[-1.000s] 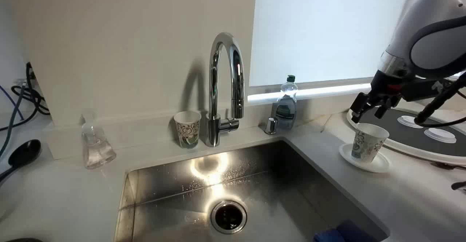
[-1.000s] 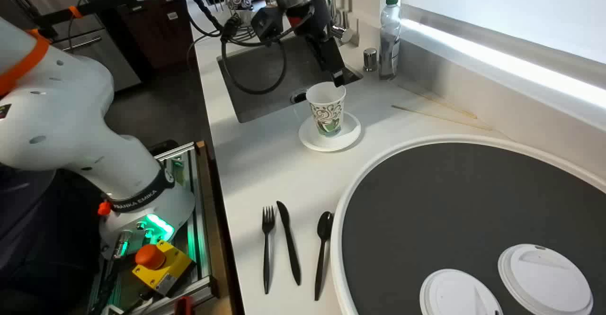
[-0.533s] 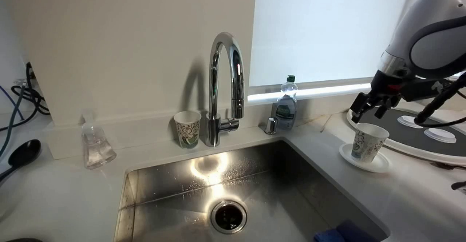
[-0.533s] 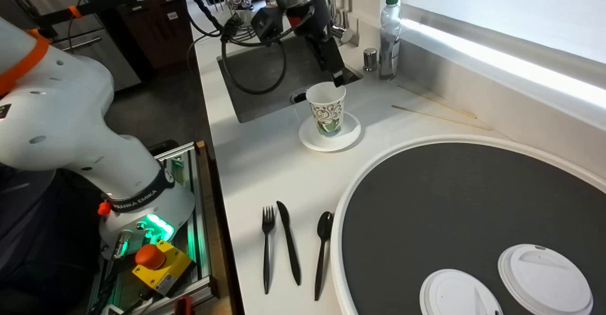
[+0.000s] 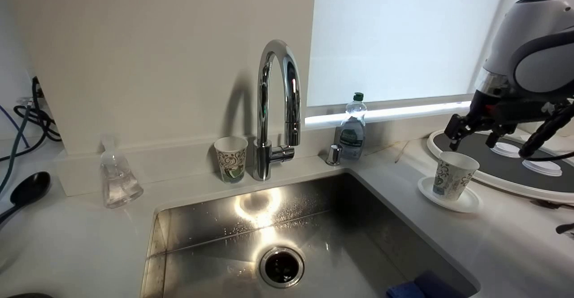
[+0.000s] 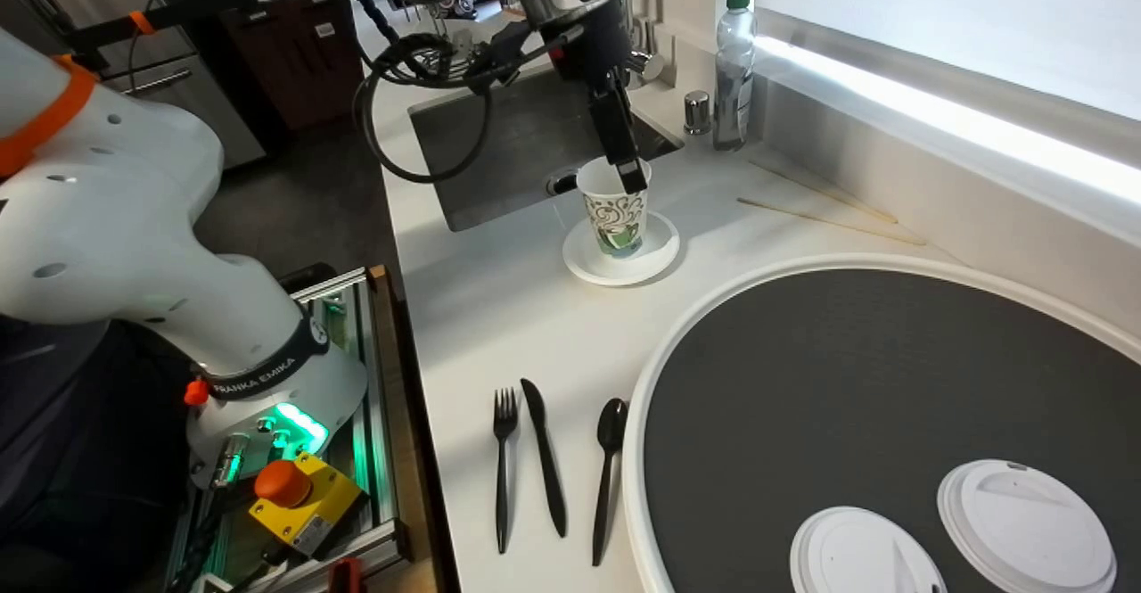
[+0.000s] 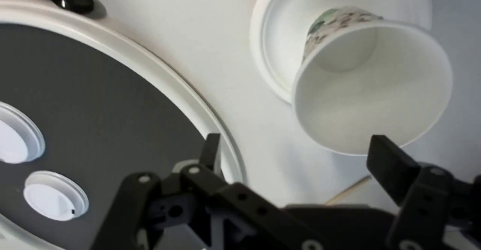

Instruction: Put the cup upside down on the plate

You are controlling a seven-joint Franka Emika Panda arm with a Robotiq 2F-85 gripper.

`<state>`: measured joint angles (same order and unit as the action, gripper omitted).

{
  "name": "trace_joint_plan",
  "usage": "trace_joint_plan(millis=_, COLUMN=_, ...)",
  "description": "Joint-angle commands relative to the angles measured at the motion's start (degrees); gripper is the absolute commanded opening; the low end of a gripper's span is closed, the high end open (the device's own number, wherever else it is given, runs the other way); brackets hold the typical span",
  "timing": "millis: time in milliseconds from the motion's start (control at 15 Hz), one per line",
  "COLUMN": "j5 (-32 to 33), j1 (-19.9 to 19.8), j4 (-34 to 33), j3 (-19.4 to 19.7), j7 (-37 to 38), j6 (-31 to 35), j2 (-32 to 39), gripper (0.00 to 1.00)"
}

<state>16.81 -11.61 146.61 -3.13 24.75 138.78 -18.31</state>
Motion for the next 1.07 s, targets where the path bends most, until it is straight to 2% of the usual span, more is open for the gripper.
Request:
trace_joint_plan(millis=0, j5=-2.2, j1=-0.4, j4=-2.0, j3=-0.1, j7=6.9, j6=-5.5, j2=0.5, gripper=1.0)
trace_joint_plan(millis=267, j5=-3.3, j1=0.0, j4=-3.0, j3=0.5, j7=9.0, j6=-9.6, j2=0.6, gripper=1.0)
trace_joint_plan(millis=400, j5=-3.4, j1=0.3, j4=-2.3, j3=0.8, j7=8.8, j6=-9.4, j2=0.6, gripper=1.0)
trace_joint_plan(millis=600, j5=-7.2, j1=1.4, j4=-1.2, j3=1.4, j7=8.3, j6=-8.3, j2=1.3, gripper=1.0)
trace_joint_plan(millis=667, j5=-8.3, j1=1.7, j4=-0.9, j3=1.4, j7=8.2, j6=-8.0, j2=1.7, gripper=0.87)
trace_joint_plan(millis=733, j5=-9.3, j1=1.9, j4=-0.8, j3=1.5, j7=8.0, j6=-7.8, j2=2.0, gripper=0.79)
trace_joint_plan(millis=800, j5=-9.9, j1=2.1, j4=-0.6, j3=1.4, j7=8.0, j6=-7.6, j2=2.4, gripper=0.65)
trace_joint_plan(millis=1000, j5=-12.0, j1=2.7, j4=0.0, j3=1.7, j7=7.4, j6=-6.7, j2=3.1, gripper=0.42)
